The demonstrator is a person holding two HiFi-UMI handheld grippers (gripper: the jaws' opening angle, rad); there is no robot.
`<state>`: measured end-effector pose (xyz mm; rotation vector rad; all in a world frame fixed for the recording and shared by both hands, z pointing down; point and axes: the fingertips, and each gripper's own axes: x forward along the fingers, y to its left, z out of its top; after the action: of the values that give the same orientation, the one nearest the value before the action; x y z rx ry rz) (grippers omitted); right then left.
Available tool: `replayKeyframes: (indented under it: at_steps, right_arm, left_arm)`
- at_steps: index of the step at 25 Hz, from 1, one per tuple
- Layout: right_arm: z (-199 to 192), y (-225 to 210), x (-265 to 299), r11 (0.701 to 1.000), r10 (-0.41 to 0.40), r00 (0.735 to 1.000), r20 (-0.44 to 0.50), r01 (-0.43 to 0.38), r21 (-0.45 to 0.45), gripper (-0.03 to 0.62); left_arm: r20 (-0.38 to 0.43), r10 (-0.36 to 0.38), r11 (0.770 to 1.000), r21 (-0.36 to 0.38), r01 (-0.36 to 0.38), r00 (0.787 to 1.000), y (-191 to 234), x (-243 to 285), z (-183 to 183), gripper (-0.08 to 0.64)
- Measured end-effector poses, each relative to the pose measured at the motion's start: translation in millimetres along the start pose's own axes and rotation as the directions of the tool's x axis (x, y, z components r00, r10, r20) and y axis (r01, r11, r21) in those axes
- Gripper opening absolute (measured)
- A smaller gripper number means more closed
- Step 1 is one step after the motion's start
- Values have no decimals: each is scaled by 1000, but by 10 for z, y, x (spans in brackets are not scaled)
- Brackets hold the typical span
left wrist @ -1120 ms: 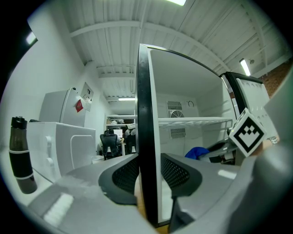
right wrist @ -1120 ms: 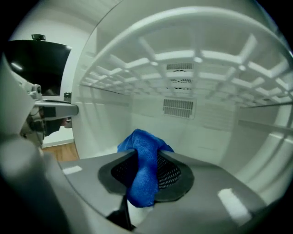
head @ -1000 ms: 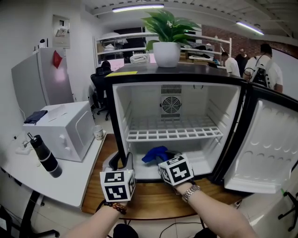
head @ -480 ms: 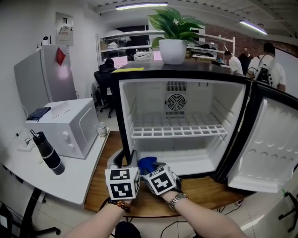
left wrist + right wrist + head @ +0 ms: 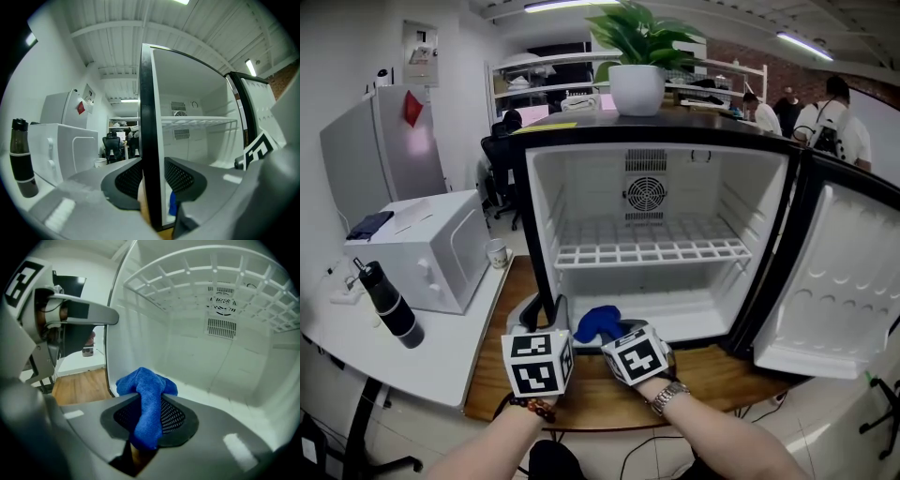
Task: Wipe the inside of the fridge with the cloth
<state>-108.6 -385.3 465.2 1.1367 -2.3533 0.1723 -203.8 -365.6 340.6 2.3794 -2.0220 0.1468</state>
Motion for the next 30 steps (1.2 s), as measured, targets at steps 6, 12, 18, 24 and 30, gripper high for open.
replayKeyframes:
  at_steps: [6, 12, 18, 24, 30]
  right_arm:
    - [-131, -326, -166, 998, -61, 998, -6, 62, 23, 95]
    - [-268, -639, -342, 992, -115, 993, -9, 115, 58, 95]
    - [-416, -967, -516, 980, -170, 985, -17, 171, 103, 95]
    - [-567, -1282, -708, 961, -227, 973, -26, 228, 156, 95]
    - [-698, -1555, -894, 933, -289, 957, -37, 290, 211, 95]
  left_arm:
    - [-4, 1, 1000, 1, -1, 1000, 2, -3, -18, 140]
    - [-7, 1, 1000, 1, -1, 1000, 7, -6, -34, 140]
    - [-9, -1, 1000, 1, 1, 1000, 7, -3, -38, 140]
    - [-9, 0, 1000, -1, 0, 1000, 13, -8, -44, 140]
    - [-10, -1, 1000, -5, 1, 1000, 10, -9, -47, 140]
